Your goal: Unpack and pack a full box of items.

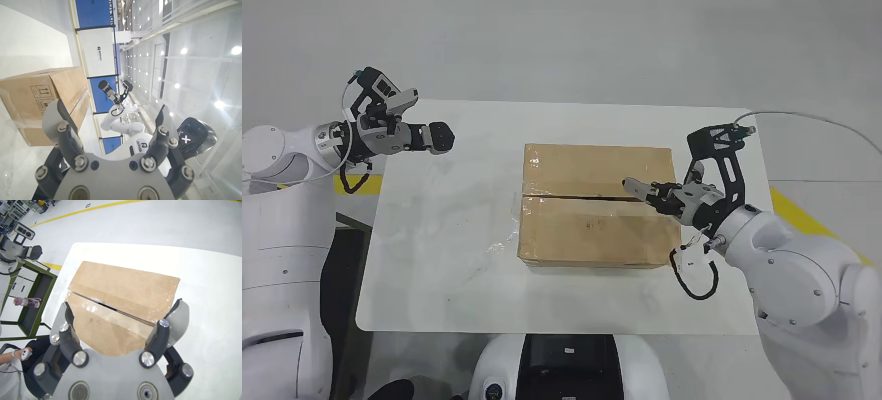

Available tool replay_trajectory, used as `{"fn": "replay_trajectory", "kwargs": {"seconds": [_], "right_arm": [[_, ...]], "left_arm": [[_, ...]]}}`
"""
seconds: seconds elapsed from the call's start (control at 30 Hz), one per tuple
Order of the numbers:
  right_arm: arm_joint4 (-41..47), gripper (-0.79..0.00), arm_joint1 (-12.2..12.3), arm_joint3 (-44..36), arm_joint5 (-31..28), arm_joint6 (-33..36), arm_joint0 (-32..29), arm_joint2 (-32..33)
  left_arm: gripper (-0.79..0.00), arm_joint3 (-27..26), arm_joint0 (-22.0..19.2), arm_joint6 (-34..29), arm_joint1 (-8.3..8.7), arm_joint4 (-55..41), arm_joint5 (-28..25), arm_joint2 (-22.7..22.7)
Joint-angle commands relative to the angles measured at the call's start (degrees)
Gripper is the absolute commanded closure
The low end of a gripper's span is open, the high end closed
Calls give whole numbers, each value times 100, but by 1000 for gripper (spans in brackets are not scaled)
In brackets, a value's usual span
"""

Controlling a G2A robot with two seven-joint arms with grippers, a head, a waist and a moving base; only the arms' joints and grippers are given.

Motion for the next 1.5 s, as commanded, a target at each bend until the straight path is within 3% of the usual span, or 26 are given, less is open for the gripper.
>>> {"fn": "replay_trajectory", "kwargs": {"seconds": [0.0, 0.33, 0.97, 1.27, 1.47], "right_arm": [[0, -785, 0, 0, 0, 0, 0, 0], [51, -785, -4, 20, -17, -80, -38, -8], [2017, -785, 15, -77, -704, -1353, -1907, 1170], [3066, -785, 14, 180, -1529, -1914, -2763, 1967], [3526, -785, 1, 646, -2265, -2247, -3119, 2080]], "left_arm": [[-784, 0, 0, 0, 0, 0, 0, 0], [-785, 0, 0, 0, 0, 0, 0, 0], [-785, 0, 0, 0, 0, 0, 0, 0], [-785, 0, 0, 0, 0, 0, 0, 0], [-785, 0, 0, 0, 0, 0, 0, 0]]}}
